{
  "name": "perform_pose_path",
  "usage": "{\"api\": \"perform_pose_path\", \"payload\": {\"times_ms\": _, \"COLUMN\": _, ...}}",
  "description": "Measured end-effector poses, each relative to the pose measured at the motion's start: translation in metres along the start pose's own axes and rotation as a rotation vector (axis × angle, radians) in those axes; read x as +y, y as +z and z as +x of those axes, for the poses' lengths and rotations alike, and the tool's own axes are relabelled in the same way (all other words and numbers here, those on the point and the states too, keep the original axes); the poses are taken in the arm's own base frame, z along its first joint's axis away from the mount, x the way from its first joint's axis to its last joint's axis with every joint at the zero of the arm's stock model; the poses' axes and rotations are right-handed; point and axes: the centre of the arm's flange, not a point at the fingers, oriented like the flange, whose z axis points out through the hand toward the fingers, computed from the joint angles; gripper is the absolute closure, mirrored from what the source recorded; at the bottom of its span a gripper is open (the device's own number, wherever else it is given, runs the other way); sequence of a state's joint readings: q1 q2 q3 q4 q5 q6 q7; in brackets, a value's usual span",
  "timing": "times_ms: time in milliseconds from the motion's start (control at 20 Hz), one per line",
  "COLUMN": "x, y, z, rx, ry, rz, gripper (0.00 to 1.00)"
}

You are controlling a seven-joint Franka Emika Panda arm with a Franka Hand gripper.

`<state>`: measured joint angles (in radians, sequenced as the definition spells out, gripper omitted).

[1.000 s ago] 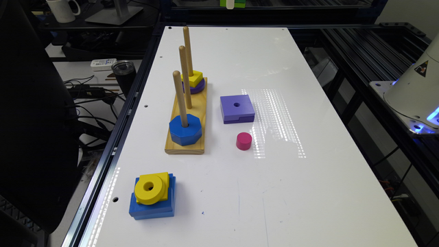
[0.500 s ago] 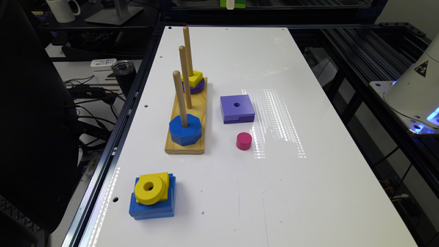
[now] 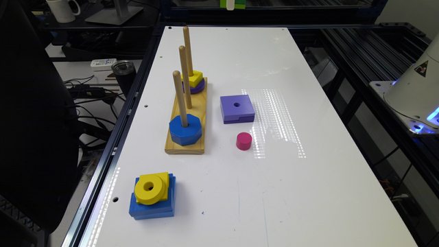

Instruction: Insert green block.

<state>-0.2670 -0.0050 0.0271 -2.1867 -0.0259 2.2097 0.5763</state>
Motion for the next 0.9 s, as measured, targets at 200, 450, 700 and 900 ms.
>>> {"api": "perform_pose_path", "payload": {"times_ms": 200, "x": -0.009, "y": 0.000, "z": -0.006, "rx": 0.000, "ry": -0.003, "rz": 0.001, "gripper": 1.00}}
{"api": "perform_pose_path", "payload": {"times_ms": 450, "x": -0.026, "y": 0.000, "z": -0.017, "rx": -0.001, "ry": -0.005, "rz": 0.002, "gripper": 1.00}}
{"api": "perform_pose_path", "payload": {"times_ms": 700, "x": -0.048, "y": 0.001, "z": -0.033, "rx": 0.000, "ry": -0.006, "rz": 0.005, "gripper": 1.00}}
{"api": "perform_pose_path", "payload": {"times_ms": 900, "x": -0.068, "y": 0.002, "z": -0.048, "rx": 0.001, "ry": -0.006, "rz": 0.009, "gripper": 1.00}}
